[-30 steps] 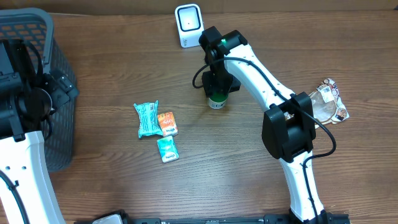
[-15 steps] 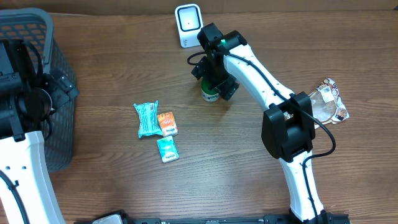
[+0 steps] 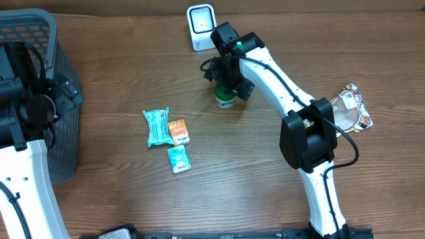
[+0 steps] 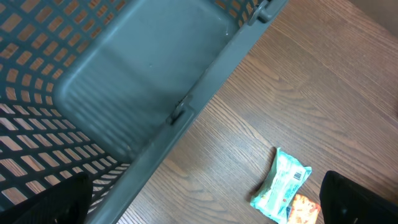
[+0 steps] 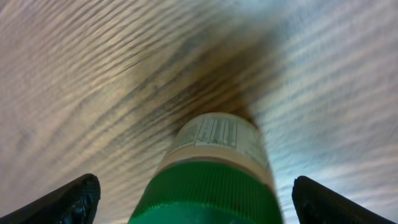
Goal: Scan the item barcode
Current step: 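Hold the jar before the scanner and tilt it toward the scanner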
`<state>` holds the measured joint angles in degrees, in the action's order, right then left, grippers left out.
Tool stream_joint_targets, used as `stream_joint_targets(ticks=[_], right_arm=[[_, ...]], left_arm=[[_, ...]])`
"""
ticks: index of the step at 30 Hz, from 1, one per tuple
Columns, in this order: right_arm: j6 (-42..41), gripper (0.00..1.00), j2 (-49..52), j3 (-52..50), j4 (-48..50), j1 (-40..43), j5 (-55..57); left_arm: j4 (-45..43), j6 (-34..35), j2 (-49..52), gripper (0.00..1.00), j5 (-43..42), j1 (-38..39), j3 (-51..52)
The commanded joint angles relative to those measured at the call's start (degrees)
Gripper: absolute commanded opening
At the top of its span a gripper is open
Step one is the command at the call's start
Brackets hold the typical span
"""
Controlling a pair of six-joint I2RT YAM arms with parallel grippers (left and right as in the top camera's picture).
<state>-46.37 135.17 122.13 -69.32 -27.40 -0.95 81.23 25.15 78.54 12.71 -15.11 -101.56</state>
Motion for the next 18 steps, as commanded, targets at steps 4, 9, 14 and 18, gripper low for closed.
stream_joint_targets(ticks=[4,9,14,18], right_arm=[[35.3,1.0,-0.7,-0.2,-1.3,0.3,1.3],[51.5,1.0,-0.7,-0.2,-3.9,0.3,1.3],[59.1,1.0,-0.7,-0.2,-5.6,0.2,1.3],[63.1,1.0,-0.7,-0.2,-6.2,0.2,1.3]], left_arm=[[-0.1,0.2,0.1,1.0,0.8,-0.2,-0.8],[0.0,0.2,0.1,0.99,0.8,-0.2,-0.8],[-0.1,0.2,0.1,0.99,0.8,-0.2,-0.8],[0.0,0.2,0.1,1.0,0.8,-0.2,-0.8]])
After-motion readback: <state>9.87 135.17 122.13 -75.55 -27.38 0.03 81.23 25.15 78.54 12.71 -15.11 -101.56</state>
